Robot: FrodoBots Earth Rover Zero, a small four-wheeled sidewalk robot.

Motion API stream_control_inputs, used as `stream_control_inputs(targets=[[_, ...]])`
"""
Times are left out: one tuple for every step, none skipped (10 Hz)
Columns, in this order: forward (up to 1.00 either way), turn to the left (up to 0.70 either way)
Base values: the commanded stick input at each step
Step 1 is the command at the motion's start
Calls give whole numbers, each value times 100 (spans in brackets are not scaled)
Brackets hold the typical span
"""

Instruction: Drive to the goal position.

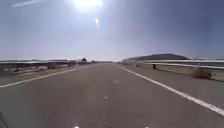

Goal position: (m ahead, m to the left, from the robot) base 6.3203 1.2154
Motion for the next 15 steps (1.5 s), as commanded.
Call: stream_control_inputs(targets=[[100,0],[100,0],[100,0],[100,0],[100,0],[100,0],[100,0],[100,0],[100,0],[100,0],[100,0],[100,0],[100,0],[100,0],[100,0]])
